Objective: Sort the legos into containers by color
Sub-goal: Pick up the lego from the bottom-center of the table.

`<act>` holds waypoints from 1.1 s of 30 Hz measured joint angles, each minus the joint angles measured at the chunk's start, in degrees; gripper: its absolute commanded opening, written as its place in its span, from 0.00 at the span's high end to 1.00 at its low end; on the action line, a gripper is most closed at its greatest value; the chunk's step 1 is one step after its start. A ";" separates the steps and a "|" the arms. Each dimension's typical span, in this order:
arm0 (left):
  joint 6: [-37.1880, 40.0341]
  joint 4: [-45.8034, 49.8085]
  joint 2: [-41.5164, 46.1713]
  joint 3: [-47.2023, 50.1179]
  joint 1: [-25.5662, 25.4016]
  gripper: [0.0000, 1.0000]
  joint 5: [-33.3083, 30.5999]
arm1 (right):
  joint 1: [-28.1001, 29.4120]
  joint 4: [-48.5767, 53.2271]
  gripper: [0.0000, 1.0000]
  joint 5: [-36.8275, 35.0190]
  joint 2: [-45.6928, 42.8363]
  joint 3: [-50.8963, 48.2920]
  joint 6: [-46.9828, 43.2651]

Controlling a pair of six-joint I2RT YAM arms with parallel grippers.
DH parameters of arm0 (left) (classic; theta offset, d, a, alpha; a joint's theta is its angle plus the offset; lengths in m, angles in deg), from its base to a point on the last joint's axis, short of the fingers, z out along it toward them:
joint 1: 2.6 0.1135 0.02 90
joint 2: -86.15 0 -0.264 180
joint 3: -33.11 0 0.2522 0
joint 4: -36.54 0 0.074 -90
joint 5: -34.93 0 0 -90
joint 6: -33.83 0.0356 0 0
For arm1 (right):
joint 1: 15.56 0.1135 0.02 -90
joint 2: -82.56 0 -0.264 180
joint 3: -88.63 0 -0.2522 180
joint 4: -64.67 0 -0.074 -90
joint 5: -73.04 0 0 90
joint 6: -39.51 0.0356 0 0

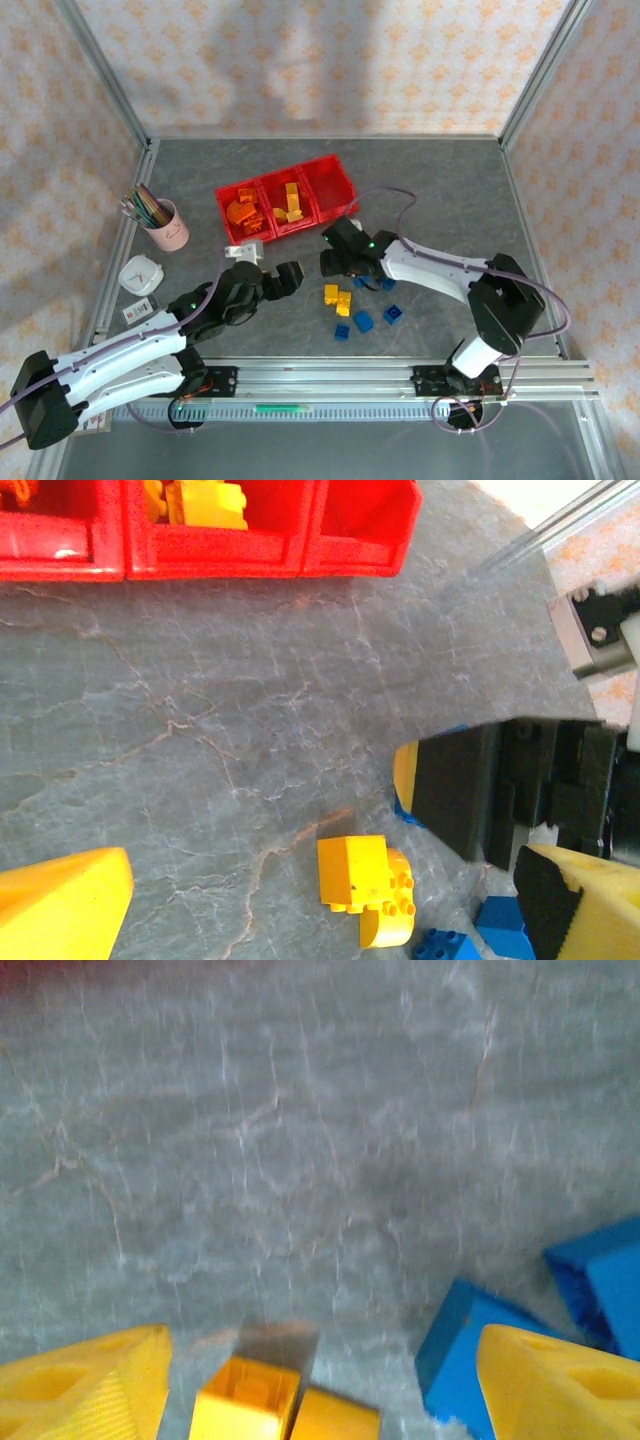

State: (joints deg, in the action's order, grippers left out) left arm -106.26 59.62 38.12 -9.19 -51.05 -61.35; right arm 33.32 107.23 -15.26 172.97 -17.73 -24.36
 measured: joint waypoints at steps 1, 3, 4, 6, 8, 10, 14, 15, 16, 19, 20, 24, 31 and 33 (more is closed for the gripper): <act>-0.31 -0.31 0.00 0.31 -0.79 0.01 -0.42 | 0.68 -0.02 0.20 0.07 -0.70 -0.92 0.85; -1.11 -1.07 -0.11 0.76 -2.29 0.01 -1.60 | 2.27 -0.09 0.20 0.09 -1.97 -2.73 2.95; -1.33 -1.31 -0.22 0.90 -2.84 0.01 -1.88 | 2.93 -0.15 0.21 0.13 -2.36 -3.45 3.91; -1.95 -1.53 -0.46 0.96 -3.61 0.01 -2.45 | 4.04 -0.31 0.22 0.31 -2.64 -4.63 5.73; -2.43 -1.68 -0.59 0.98 -3.80 0.01 -3.19 | 4.98 -0.83 0.24 0.44 -2.64 -5.46 7.19; -2.75 -2.14 -0.59 1.18 -4.09 0.01 -3.67 | 5.97 -1.38 0.28 0.52 -2.62 -6.01 8.44; -3.50 -2.80 -0.39 2.29 -4.46 0.01 -4.31 | 7.85 -2.60 0.33 0.72 -2.12 -6.10 10.05; -3.61 -2.78 -0.20 2.60 -4.44 0.01 -4.52 | 8.22 -2.86 0.34 0.72 -1.75 -6.03 10.25; -3.69 -2.78 -0.04 2.84 -4.44 0.01 -4.68 | 8.57 -2.97 0.35 0.70 -1.22 -5.92 10.47; -3.98 -2.78 0.37 3.02 -4.44 0.01 -4.90 | 9.14 -3.37 0.37 0.68 0.74 -5.57 10.54; -4.07 -2.75 0.63 3.02 -4.44 0.01 -4.96 | 9.22 -3.37 0.39 0.68 1.49 -5.46 10.51; -4.13 -2.75 1.77 3.58 -4.44 0.01 -5.40 | 9.20 -3.34 0.43 0.02 3.69 -4.50 10.29; -4.55 -2.67 2.71 4.35 -4.44 0.01 -6.25 | 9.22 -3.34 0.46 -1.27 6.86 -1.51 9.18; -4.55 -2.64 2.71 4.35 -4.44 0.01 -6.27 | 9.22 -3.32 0.46 -1.53 8.04 -0.72 8.81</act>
State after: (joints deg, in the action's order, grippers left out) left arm -110.81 56.97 40.83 -4.84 -55.48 -67.62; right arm 42.54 103.90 -16.79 181.02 -18.45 -15.55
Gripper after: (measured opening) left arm 0.992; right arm 0.538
